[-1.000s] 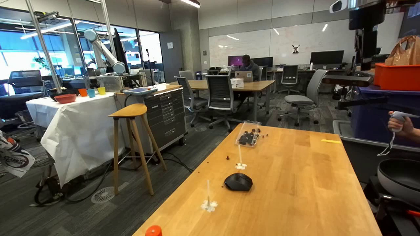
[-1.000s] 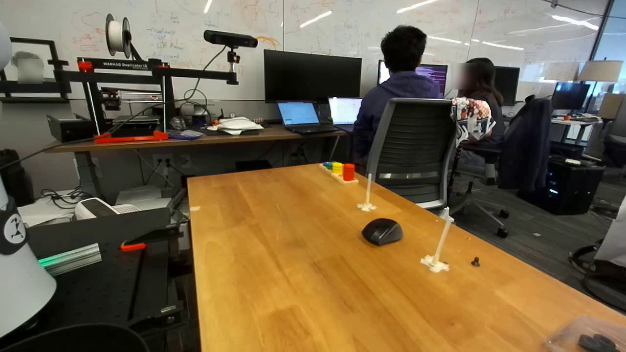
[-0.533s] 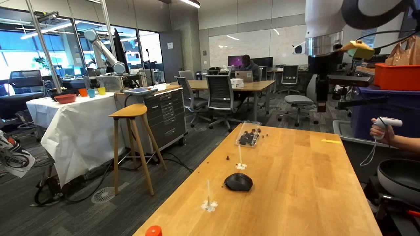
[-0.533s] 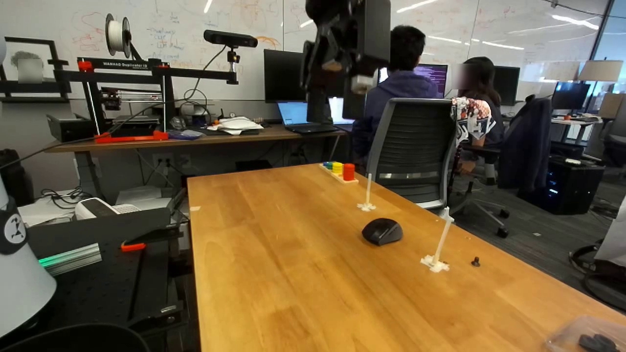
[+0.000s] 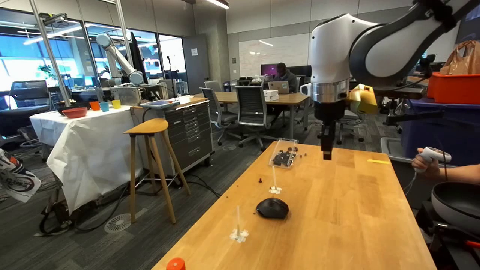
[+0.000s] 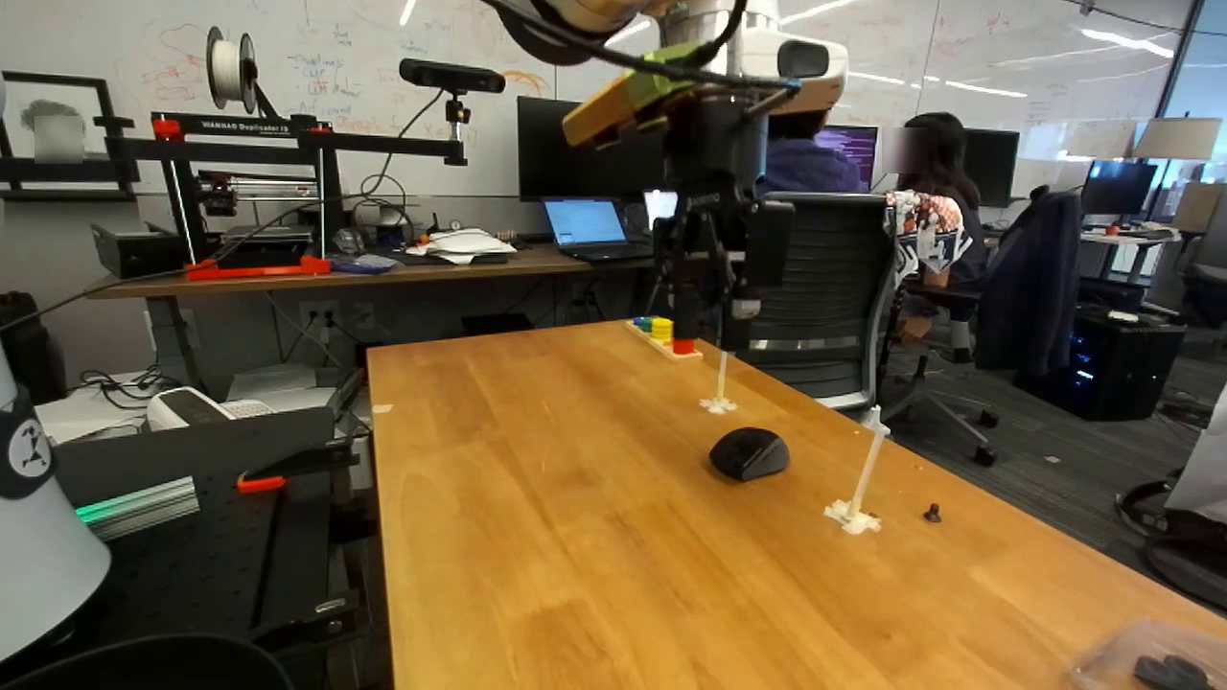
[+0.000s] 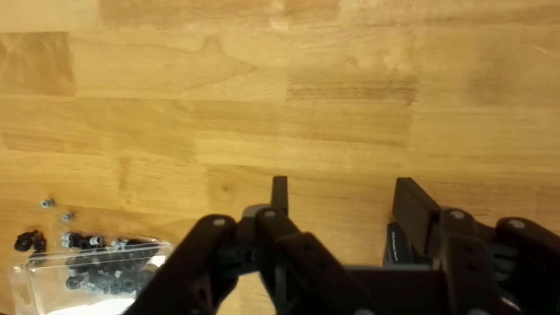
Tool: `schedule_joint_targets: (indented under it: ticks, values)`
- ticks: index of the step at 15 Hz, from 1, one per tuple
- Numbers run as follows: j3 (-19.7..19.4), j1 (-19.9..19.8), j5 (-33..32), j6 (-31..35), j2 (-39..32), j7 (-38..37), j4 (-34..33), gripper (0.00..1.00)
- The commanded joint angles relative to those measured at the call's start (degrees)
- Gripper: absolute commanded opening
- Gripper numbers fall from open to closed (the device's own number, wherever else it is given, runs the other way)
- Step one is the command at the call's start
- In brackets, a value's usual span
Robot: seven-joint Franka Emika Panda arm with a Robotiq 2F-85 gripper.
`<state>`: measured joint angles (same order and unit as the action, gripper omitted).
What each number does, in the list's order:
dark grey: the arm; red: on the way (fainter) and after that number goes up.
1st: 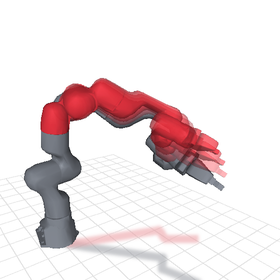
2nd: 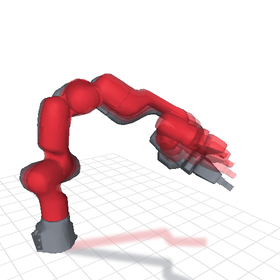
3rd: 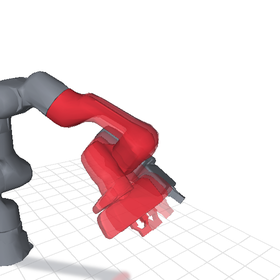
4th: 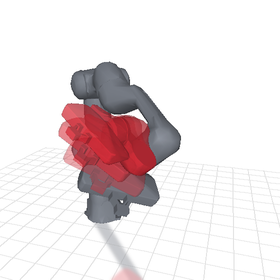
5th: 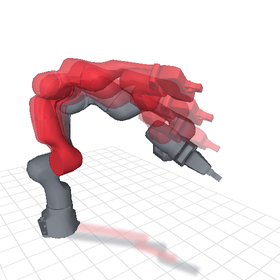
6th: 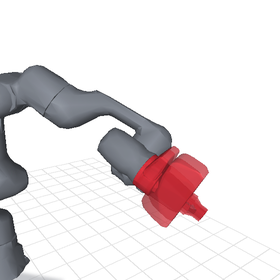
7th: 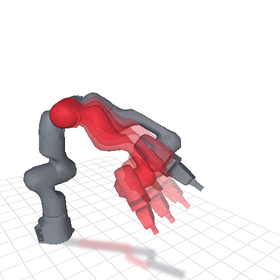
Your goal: Slightly move the black object on the table
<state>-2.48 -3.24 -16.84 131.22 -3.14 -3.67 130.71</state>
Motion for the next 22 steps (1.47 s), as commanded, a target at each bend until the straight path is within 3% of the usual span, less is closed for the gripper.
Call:
schedule_joint_targets:
  ticks: [1, 5, 7, 22]
  values:
    - [0.01, 1.65, -3.86, 5.42, -7.09, -5.48, -4.63, 0.35]
    - [-0.90, 3.73, -6.56, 9.72, -12.97, -8.95, -7.54, 0.05]
    - [-1.26, 4.78, -7.06, 11.15, -15.83, -9.98, -8.91, 0.00]
    - [-5.74, 12.86, -7.08, 15.12, -31.24, -13.35, -19.45, 0.02]
